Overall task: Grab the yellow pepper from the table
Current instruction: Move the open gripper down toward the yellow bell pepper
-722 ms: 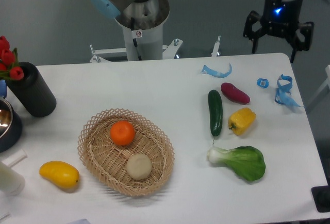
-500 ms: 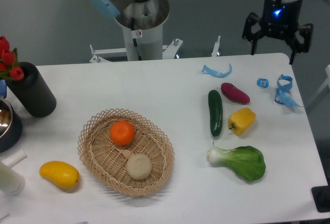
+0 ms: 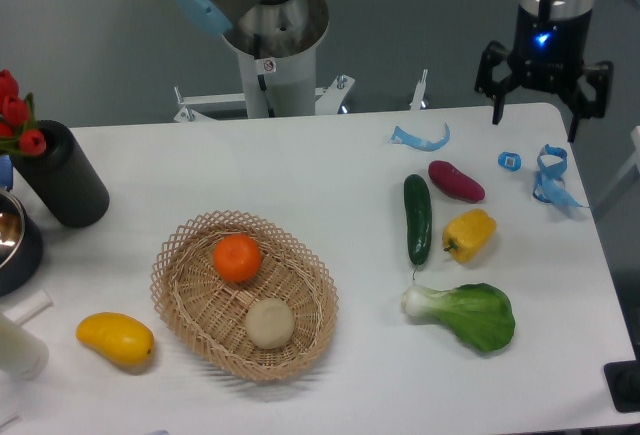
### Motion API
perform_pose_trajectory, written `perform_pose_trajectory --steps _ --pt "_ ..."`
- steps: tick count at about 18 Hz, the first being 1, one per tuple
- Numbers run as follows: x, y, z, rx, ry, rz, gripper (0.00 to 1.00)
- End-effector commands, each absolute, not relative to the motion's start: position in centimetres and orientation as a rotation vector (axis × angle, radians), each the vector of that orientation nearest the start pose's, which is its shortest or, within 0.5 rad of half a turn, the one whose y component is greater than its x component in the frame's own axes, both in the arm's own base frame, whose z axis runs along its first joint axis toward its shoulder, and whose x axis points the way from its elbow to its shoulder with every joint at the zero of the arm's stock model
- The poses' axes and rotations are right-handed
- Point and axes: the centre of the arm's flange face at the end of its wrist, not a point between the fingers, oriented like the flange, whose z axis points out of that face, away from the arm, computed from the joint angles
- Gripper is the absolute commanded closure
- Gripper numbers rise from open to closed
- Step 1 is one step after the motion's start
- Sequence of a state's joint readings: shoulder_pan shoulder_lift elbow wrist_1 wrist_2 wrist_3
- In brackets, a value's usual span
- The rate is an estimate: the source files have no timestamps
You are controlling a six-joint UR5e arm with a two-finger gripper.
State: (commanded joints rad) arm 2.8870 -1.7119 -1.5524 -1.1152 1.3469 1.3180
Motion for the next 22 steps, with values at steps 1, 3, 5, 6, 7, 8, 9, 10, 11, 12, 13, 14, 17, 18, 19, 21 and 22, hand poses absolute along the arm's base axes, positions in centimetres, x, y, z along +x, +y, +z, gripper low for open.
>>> perform_pose_trajectory --steps 1,3,5,6,7,8,9,10,11,12,13,14,17,18,19,21,22 --pt "-51.7 29.6 47.4 -2.817 0.006 0.366 0.00" --pt "-51.5 30.8 46.6 -2.809 -0.095 0.322 0.00" --pt "-51.1 31.8 46.3 -2.807 -0.101 0.307 0.00" --pt "-51.1 31.8 46.3 -2.807 -0.101 0.307 0.00" --pt "-51.2 32.0 46.0 -2.810 -0.100 0.299 0.00" --pt "-51.5 32.2 45.4 -2.806 -0.110 0.297 0.00" --pt "-51.5 32.3 44.9 -2.805 -0.127 0.291 0.00" --pt "-51.3 32.9 44.7 -2.796 -0.133 0.303 0.00" --pt "-51.3 33.4 44.1 -2.793 -0.121 0.308 0.00" --pt "-51.1 33.8 43.6 -2.788 -0.115 0.315 0.00" --pt "-50.9 33.8 42.7 -2.789 -0.116 0.321 0.00" --pt "-50.7 33.7 41.8 -2.785 -0.112 0.341 0.00" --pt "-50.7 33.5 40.0 -2.790 -0.101 0.389 0.00" --pt "-50.9 33.5 39.6 -2.806 -0.102 0.391 0.00" --pt "-51.0 33.9 39.2 -2.815 -0.090 0.393 0.00" --pt "-51.9 34.3 37.7 -2.844 -0.016 0.376 0.00" --pt "-52.4 34.3 36.5 -2.878 0.108 0.375 0.00"
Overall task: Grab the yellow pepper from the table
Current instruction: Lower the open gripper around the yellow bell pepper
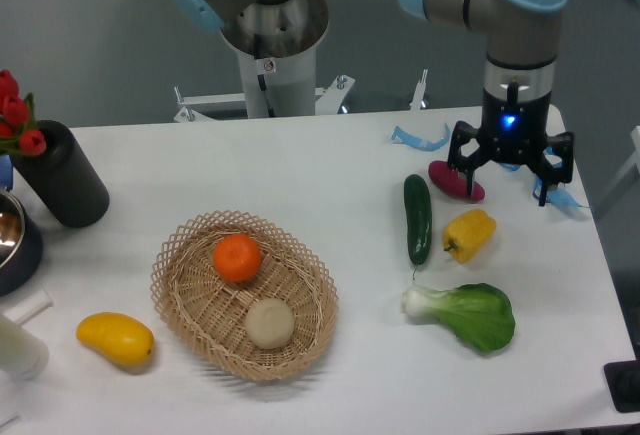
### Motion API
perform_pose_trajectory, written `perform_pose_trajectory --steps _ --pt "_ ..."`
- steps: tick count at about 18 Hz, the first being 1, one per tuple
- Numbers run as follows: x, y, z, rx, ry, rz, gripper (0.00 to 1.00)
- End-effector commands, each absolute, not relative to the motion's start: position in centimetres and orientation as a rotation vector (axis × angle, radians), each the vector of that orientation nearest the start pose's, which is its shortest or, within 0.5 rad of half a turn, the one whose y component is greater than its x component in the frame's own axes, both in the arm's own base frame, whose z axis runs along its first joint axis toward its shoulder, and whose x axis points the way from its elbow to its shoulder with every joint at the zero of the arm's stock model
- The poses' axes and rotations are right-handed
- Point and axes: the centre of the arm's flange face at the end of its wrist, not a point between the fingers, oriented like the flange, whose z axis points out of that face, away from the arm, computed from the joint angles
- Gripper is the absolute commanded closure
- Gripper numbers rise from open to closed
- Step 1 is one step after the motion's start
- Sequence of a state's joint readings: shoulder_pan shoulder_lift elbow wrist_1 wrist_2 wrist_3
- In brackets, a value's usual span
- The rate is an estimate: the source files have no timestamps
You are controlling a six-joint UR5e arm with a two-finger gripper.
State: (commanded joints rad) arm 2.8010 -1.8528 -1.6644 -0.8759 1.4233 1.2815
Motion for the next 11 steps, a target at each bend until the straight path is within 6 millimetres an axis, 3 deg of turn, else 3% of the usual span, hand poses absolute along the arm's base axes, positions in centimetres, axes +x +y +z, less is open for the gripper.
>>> perform_pose_trajectory --steps 4,7,11 --pt "-54.1 32.5 32.7 -2.954 0.417 0.339 0.00" --pt "-54.1 31.7 30.8 -2.957 0.586 0.289 0.00" --pt "-54.2 30.6 28.3 -2.951 0.665 0.230 0.00"
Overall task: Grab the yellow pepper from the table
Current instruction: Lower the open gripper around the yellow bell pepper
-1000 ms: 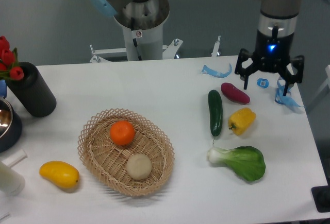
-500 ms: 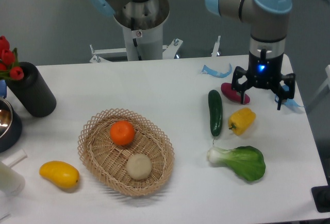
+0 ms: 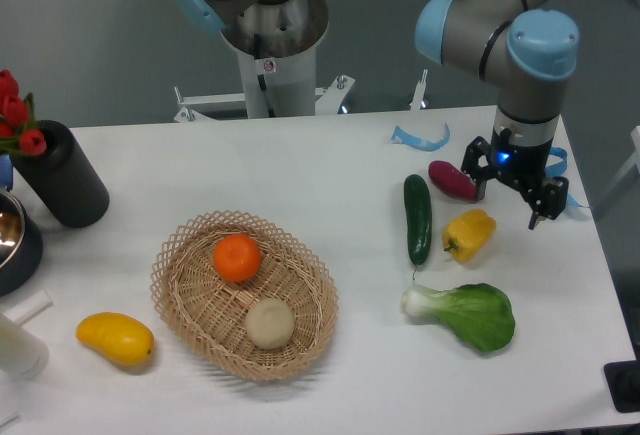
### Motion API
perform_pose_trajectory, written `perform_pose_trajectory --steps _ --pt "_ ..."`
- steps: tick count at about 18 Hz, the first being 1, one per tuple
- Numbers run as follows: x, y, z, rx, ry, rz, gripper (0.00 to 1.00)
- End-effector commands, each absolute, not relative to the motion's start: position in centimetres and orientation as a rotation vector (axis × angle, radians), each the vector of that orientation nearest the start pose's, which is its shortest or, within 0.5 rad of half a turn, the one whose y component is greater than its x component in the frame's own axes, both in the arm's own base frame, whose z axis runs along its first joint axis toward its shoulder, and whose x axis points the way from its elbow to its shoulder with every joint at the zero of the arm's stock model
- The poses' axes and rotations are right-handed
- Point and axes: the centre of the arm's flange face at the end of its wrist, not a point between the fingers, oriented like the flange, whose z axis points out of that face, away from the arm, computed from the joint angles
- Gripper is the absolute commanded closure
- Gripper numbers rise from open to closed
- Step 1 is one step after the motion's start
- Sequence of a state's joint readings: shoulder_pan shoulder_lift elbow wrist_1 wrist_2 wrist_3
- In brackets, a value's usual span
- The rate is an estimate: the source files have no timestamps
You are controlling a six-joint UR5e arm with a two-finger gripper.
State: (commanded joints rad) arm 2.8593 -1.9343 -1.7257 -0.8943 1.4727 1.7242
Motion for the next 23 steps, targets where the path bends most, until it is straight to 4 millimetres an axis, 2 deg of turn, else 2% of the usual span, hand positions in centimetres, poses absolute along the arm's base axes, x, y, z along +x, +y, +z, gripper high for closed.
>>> perform_pose_trajectory --steps 9,14,23 --pt "-54.5 30.9 24.9 -2.958 0.677 0.151 0.00" --pt "-53.7 30.9 23.4 -2.960 0.685 0.105 0.00" --pt "-53.5 31.0 22.0 -2.964 0.681 0.067 0.00"
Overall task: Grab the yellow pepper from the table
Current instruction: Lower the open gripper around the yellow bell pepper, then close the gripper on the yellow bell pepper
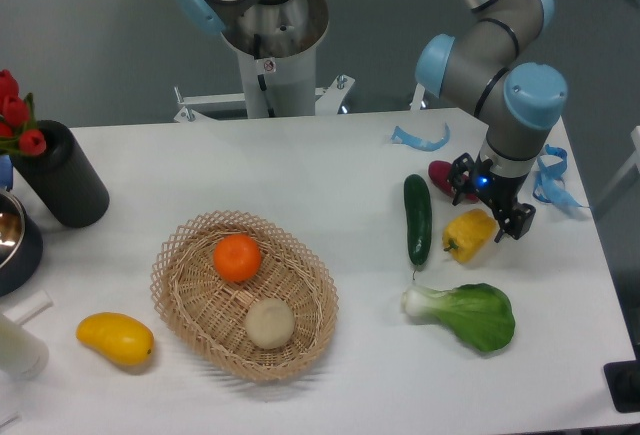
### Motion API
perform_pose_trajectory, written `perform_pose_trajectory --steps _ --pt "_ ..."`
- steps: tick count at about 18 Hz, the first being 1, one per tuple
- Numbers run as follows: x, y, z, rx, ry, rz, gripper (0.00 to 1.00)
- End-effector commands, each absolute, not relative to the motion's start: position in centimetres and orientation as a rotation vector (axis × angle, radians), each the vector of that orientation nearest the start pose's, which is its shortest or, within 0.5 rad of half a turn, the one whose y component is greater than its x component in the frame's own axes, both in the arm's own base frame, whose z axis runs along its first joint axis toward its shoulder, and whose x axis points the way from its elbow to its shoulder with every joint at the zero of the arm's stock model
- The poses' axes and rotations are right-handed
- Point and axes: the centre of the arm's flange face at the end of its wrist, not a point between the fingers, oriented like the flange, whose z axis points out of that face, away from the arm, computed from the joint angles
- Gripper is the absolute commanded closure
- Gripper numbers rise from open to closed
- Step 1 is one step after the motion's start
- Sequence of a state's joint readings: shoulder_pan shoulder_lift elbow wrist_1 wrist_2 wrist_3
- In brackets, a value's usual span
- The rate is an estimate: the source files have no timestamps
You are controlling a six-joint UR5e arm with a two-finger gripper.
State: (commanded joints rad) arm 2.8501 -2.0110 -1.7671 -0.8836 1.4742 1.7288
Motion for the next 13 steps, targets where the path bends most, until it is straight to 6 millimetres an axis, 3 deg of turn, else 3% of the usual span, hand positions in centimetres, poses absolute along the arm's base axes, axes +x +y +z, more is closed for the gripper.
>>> perform_pose_trajectory --steps 10,13 --pt "-53.22 31.54 21.15 -2.962 0.695 0.059 0.01" --pt "-53.25 31.55 21.19 -2.963 0.693 0.064 0.35"
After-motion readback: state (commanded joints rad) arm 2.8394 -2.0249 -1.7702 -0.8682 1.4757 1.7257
